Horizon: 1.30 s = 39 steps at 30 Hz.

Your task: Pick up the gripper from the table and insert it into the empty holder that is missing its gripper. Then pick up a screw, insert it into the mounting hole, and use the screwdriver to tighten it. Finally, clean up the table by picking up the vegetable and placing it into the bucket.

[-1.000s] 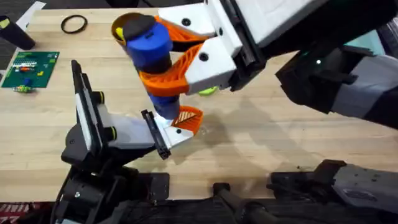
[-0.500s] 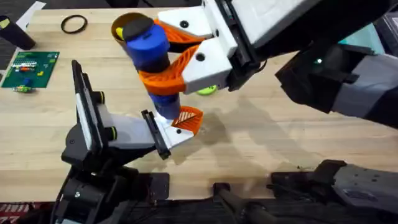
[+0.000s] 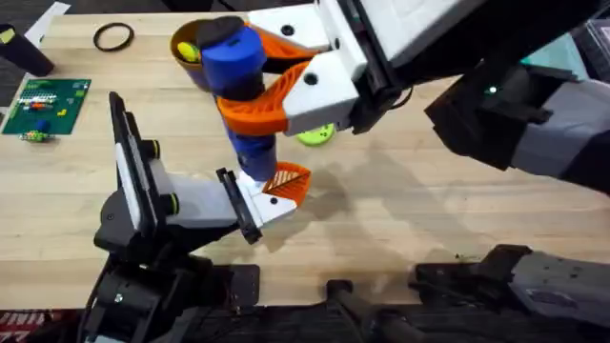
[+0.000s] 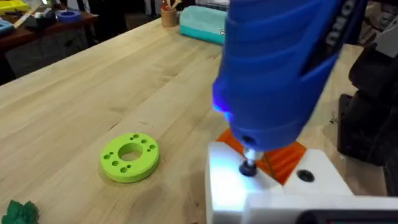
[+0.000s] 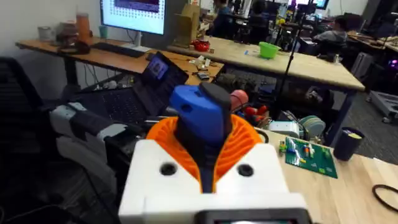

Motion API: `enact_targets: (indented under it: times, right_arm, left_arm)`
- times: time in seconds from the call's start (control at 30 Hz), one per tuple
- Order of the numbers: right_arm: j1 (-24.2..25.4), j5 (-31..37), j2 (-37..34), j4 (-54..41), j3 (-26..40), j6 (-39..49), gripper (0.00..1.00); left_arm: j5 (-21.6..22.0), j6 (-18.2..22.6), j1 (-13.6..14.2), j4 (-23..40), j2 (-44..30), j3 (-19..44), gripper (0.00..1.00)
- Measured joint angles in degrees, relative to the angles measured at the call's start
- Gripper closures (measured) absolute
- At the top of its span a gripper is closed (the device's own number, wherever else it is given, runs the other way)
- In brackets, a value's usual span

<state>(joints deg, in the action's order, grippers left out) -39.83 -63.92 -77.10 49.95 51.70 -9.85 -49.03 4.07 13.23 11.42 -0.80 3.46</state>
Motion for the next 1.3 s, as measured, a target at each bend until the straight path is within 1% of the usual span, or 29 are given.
enact_targets:
  times: [0.5,0.77,1.3]
  right_arm:
    - [0.0,-0.3,0.0,1.3,0.0,-2.3,0.942]
    - [0.0,0.5,0.0,-4.2,1.0,0.6,0.942]
    - [-1.0,0.9,0.0,-4.2,1.1,2.6,0.942]
  left_arm:
    - [-0.1,0.0,0.0,0.0,0.0,0.0,0.986]
    - [-0.1,-0.1,0.0,0.1,-0.1,0.0,0.987]
    - [0.0,-0.2,0.0,0.0,-0.1,0.0,0.987]
